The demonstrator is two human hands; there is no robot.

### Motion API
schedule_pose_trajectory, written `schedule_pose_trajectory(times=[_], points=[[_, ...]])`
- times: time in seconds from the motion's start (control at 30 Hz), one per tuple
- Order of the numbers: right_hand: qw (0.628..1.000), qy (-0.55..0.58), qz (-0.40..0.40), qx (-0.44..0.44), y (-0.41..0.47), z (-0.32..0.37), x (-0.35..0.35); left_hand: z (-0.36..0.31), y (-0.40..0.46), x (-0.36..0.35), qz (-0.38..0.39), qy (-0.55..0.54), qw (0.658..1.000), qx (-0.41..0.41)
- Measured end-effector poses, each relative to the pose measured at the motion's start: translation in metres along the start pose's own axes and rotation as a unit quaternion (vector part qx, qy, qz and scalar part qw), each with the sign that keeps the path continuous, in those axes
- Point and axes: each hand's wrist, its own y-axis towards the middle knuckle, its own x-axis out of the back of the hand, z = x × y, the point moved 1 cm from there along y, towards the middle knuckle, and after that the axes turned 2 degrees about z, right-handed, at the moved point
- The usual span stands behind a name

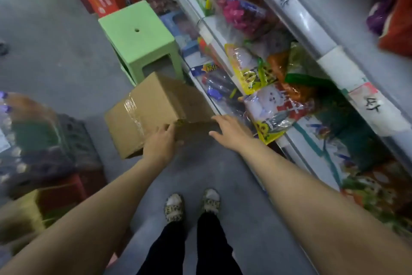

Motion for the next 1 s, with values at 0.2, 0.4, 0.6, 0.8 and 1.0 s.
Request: schedule_pose_trajectory(times=[0.2,0.4,0.6,0.8,1.0], points=[[0.999,0.001,0.03,0.013,0.068,-0.023,-0.042,0.029,0.041,-0.048,-0.064,-0.002,0.997,0.049],[0.998,0.035,0.043,0.041,0.119,-0.022,-0.064,0.045,0.076,-0.073,-0.1,0.003,0.993,0.061],[0.996,0.018,0.069,0.061,0.163,-0.025,-0.085,0.065,0.096,-0.083,-0.21,0.011,0.975,0.07],[0.995,0.031,0.071,0.061,0.214,-0.012,-0.095,0.1,0.139,-0.055,-0.285,-0.04,0.954,0.087],[0.994,0.026,0.075,0.073,0.265,0.021,-0.097,0.131,0.158,-0.063,-0.31,-0.077,0.937,0.141]])
